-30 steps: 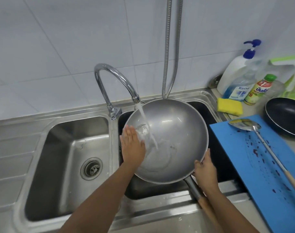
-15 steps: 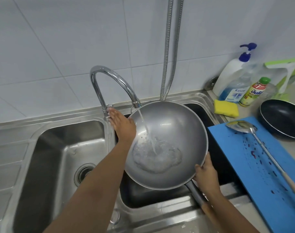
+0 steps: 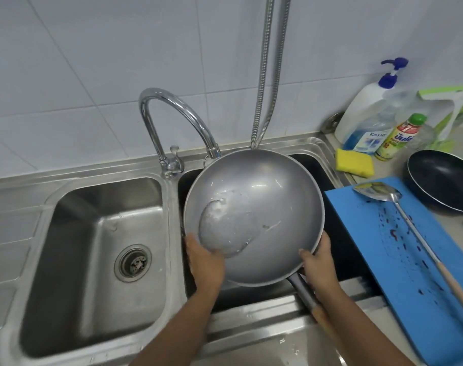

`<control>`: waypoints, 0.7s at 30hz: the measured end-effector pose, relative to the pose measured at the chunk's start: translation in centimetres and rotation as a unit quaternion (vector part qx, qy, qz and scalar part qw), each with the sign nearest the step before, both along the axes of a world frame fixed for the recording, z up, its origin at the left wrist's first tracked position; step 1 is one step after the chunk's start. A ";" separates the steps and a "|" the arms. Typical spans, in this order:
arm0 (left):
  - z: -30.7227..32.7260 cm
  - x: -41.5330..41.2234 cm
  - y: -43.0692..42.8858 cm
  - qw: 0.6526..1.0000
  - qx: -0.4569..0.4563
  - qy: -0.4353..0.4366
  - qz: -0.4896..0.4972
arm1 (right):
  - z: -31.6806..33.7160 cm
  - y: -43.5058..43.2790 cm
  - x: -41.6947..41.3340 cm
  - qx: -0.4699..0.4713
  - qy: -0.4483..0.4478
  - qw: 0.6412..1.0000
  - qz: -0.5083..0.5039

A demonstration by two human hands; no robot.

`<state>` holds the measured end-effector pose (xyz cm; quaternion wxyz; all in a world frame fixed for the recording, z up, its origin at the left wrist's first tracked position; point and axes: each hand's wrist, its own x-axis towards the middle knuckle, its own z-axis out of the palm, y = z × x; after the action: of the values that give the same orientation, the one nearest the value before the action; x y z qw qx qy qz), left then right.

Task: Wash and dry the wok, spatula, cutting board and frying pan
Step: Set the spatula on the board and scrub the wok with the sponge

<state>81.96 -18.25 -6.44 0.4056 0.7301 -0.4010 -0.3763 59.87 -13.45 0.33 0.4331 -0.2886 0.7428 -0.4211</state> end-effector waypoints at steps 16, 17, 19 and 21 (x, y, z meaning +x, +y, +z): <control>1.4 -4.9 -1.2 0.922 0.249 0.295 -0.019 | 7.6 3.0 -1.9 -0.032 0.247 0.968 0.013; 1.3 -5.3 -1.2 0.934 0.240 0.264 -0.011 | 8.1 3.3 -2.0 -0.038 0.256 0.966 0.011; 0.6 -5.9 -1.1 0.956 0.207 0.206 -0.010 | 9.0 3.9 -2.2 -0.051 0.273 0.960 0.013; 0.8 -6.0 -0.7 0.967 0.200 0.156 -0.017 | 10.0 4.6 -2.4 -0.063 0.290 0.955 0.014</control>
<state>75.99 -18.92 -5.67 0.3024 0.7215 -0.2622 -0.5649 57.43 -8.87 10.32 0.1860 -0.4355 0.8044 -0.3589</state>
